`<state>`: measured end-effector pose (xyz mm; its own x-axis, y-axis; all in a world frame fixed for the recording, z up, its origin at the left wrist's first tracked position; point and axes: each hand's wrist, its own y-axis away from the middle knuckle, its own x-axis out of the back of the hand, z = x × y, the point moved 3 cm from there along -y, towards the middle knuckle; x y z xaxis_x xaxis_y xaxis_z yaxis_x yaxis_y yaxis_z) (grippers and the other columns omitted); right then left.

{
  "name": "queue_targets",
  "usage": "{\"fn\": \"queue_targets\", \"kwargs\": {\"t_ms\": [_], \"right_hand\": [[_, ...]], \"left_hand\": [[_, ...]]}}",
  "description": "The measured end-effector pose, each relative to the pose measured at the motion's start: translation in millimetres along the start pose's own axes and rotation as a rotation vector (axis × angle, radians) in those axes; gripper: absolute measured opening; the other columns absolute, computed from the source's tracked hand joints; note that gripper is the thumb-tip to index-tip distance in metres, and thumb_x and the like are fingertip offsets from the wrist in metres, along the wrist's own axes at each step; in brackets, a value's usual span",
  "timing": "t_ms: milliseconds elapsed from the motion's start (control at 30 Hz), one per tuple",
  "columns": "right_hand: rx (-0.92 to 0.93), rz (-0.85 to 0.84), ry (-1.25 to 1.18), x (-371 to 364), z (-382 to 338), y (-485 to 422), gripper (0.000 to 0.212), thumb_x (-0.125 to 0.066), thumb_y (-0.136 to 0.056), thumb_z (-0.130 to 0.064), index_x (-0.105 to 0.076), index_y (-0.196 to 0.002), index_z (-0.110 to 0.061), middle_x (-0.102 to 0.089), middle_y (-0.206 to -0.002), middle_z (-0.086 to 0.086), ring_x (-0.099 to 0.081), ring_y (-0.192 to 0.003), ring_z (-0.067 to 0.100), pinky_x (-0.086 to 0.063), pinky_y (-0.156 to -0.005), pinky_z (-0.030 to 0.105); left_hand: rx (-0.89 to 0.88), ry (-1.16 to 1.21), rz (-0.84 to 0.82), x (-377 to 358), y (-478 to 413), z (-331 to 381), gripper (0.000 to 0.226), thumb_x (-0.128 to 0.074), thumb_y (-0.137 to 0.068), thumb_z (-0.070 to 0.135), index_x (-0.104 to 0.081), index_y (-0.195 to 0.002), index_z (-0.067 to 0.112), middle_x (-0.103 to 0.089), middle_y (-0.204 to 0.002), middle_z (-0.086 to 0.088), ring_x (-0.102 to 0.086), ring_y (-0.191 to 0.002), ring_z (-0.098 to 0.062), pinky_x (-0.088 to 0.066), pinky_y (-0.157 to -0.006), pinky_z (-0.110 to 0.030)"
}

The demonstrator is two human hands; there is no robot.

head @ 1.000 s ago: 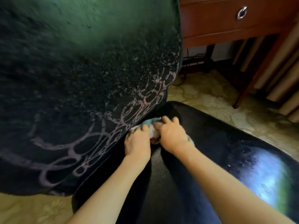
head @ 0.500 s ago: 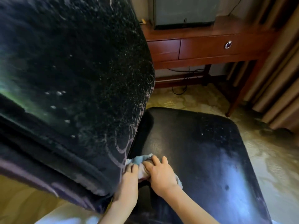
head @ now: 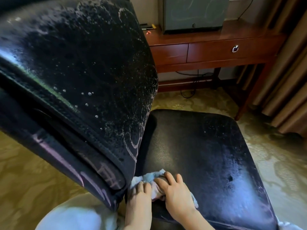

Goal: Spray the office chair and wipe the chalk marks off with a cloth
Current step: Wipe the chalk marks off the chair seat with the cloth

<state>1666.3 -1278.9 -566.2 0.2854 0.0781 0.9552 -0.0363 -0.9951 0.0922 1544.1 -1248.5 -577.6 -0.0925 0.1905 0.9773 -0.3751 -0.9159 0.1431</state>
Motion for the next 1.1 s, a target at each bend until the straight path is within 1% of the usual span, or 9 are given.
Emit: {"fn": "queue_targets", "kwargs": {"t_ms": [67, 133, 233, 333, 400, 467, 733, 833, 1100], "right_hand": [[-0.01, -0.036, -0.033, -4, 2, 4, 0.069, -0.084, -0.043, -0.032, -0.061, -0.108, -0.044, -0.061, -0.109, -0.012, -0.057, -0.08, 0.015, -0.055, -0.057, 0.025], [-0.01, -0.01, -0.012, -9, 8, 0, 0.071, -0.084, -0.035, -0.032, -0.063, -0.102, -0.044, -0.064, -0.102, -0.013, -0.057, -0.072, 0.014, -0.052, -0.05, 0.021], [-0.047, 0.0, -0.023, -2, 21, -11, 0.066, -0.082, -0.038, -0.032, -0.065, -0.101, -0.043, -0.065, -0.105, -0.011, -0.058, -0.074, 0.014, -0.051, -0.051, 0.02], [-0.063, 0.014, -0.017, 13, 39, -30, 0.056, -0.066, -0.074, -0.027, -0.053, -0.127, -0.039, -0.048, -0.137, -0.006, -0.049, -0.109, 0.023, -0.051, -0.083, 0.03], [-0.065, 0.002, -0.022, 21, 56, -45, 0.053, -0.05, -0.09, -0.023, -0.038, -0.14, -0.036, -0.029, -0.151, -0.005, -0.034, -0.124, 0.025, -0.04, -0.1, 0.032], [-0.082, 0.033, -0.014, 29, 72, -63, 0.053, -0.049, -0.092, -0.025, -0.034, -0.141, -0.037, -0.025, -0.152, -0.005, -0.03, -0.126, 0.024, -0.037, -0.103, 0.031], [-0.139, 0.115, -0.002, 42, 128, -148, 0.055, -0.055, -0.089, -0.022, -0.037, -0.14, -0.033, -0.036, -0.142, -0.001, -0.033, -0.119, 0.026, -0.041, -0.1, 0.037], [-0.154, 0.138, -0.008, 44, 142, -180, 0.051, -0.055, -0.09, -0.022, -0.04, -0.138, -0.031, -0.037, -0.14, 0.002, -0.033, -0.119, 0.029, -0.042, -0.097, 0.037], [-0.166, 0.157, -0.022, 54, 178, -264, 0.062, -0.059, -0.085, -0.013, -0.037, -0.141, -0.028, -0.035, -0.136, 0.007, -0.031, -0.117, 0.034, -0.041, -0.099, 0.043]], "left_hand": [[0.012, -0.009, 0.0, -7, -1, 3, 0.038, -0.031, -0.062, 0.012, -0.062, -0.083, 0.012, -0.069, -0.072, -0.009, -0.065, -0.052, -0.027, -0.051, -0.041, -0.031], [-0.008, -0.01, -0.022, -11, -5, 6, 0.042, -0.031, -0.061, 0.013, -0.067, -0.081, 0.011, -0.071, -0.076, -0.01, -0.067, -0.056, -0.027, -0.054, -0.044, -0.035], [0.013, -0.032, -0.048, -1, -20, 13, 0.031, -0.067, -0.048, 0.01, -0.073, -0.079, 0.012, -0.072, -0.081, -0.011, -0.07, -0.063, -0.027, -0.058, -0.051, -0.038], [0.049, -0.043, -0.019, 7, -43, 31, 0.059, -0.089, -0.038, 0.006, -0.071, -0.094, 0.012, -0.071, -0.095, -0.011, -0.07, -0.082, -0.027, -0.059, -0.068, -0.041], [0.07, -0.043, -0.029, 13, -62, 48, 0.053, -0.075, -0.074, 0.015, -0.057, -0.124, 0.016, -0.06, -0.125, -0.009, -0.058, -0.113, -0.026, -0.049, -0.096, -0.041], [0.057, -0.068, 0.018, 14, -87, 62, 0.049, -0.054, -0.092, 0.017, -0.039, -0.138, 0.018, -0.044, -0.141, -0.006, -0.042, -0.13, -0.024, -0.035, -0.109, -0.038], [0.184, -0.099, 0.025, 18, -204, 102, 0.035, -0.052, -0.093, 0.018, -0.046, -0.127, 0.016, -0.053, -0.129, -0.012, -0.05, -0.12, -0.03, -0.048, -0.093, -0.044], [0.224, -0.11, 0.039, 21, -241, 110, 0.033, -0.051, -0.094, 0.02, -0.046, -0.126, 0.015, -0.052, -0.128, -0.014, -0.048, -0.12, -0.033, -0.045, -0.096, -0.045], [0.027, -0.141, 0.155, 24, -328, 104, 0.038, -0.047, -0.096, 0.014, -0.039, -0.133, 0.012, -0.043, -0.136, -0.018, -0.039, -0.127, -0.037, -0.036, -0.103, -0.042]]}}
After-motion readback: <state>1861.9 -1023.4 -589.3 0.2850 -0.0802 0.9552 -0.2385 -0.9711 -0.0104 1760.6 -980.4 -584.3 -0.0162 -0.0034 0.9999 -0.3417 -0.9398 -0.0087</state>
